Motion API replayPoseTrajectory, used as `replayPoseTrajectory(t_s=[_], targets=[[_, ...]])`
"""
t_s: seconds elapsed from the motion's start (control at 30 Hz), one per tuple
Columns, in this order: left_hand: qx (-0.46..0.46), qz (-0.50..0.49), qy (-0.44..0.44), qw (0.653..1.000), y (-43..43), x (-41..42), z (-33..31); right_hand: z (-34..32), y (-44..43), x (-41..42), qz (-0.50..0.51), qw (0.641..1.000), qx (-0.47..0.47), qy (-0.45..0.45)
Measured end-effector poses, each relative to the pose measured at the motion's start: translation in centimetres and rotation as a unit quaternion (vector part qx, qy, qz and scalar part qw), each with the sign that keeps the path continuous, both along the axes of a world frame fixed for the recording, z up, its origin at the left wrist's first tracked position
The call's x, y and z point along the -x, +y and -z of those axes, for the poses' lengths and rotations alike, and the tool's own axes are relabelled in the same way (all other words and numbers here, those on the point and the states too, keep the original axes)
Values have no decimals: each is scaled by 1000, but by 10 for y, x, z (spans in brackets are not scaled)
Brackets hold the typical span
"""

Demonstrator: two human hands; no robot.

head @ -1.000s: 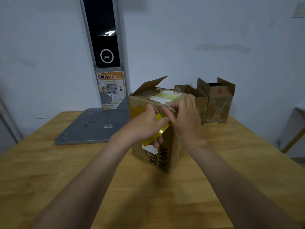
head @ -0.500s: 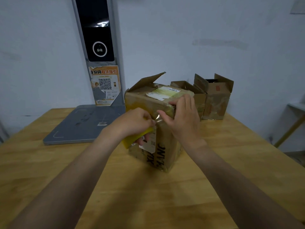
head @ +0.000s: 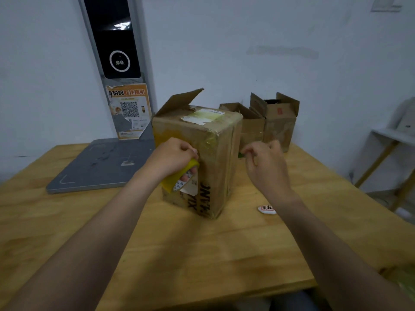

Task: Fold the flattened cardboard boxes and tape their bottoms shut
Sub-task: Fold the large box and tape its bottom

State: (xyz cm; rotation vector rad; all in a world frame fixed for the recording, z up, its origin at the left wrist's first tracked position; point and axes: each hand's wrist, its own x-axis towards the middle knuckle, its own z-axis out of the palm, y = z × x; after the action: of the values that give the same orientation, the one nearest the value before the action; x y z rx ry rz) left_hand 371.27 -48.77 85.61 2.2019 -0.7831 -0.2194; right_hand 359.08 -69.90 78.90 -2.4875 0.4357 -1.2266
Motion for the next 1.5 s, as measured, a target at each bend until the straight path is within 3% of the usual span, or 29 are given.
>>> replayPoseTrajectory(t_s=[0.07,0.13,0.23,0.33,0.5,0.6,0.73,0.87,0.9,0.97,1.03,1.1,1.23,1.5], targets=[[4,-7,-1,1000,-3,1,2,19,-16,12,65,973,-50,217],[7,-11,1,1000,-4,1,4,37,-26,20,99,911,-76,393],[14,-21,11,1000,-5,0,5,66,-33,27,108,874,-41,472],[13,-20,14,1000,-5,0,6,84,-39,28,92,884,-33,458],[16,-13,25,999,-3,2,5,103,-39,30,3,931,-78,356],[14,-14,21,1000,-2,2,4,97,-33,28,4,943,-222,248],[5,-11,18,1000,1,2,2,52,-16,26,-121,860,-478,133],[5,-13,20,1000,1,1,1,-1,13,30,-222,814,-536,27],[5,-13,18,1000,2,0,1,-12,21,30,-233,822,-520,11],[-1,-6,5,1000,4,-1,2,-29,36,28,-233,870,-434,-3],[-9,3,-15,1000,6,-2,4,-38,48,23,-197,936,-292,-20],[-22,1,-52,998,7,-3,4,-42,62,16,-182,967,-177,-32],[-33,3,-97,995,9,-3,4,-42,81,-2,-182,982,-59,6],[-17,24,-75,997,16,-1,3,-42,94,-31,-45,992,98,64]])
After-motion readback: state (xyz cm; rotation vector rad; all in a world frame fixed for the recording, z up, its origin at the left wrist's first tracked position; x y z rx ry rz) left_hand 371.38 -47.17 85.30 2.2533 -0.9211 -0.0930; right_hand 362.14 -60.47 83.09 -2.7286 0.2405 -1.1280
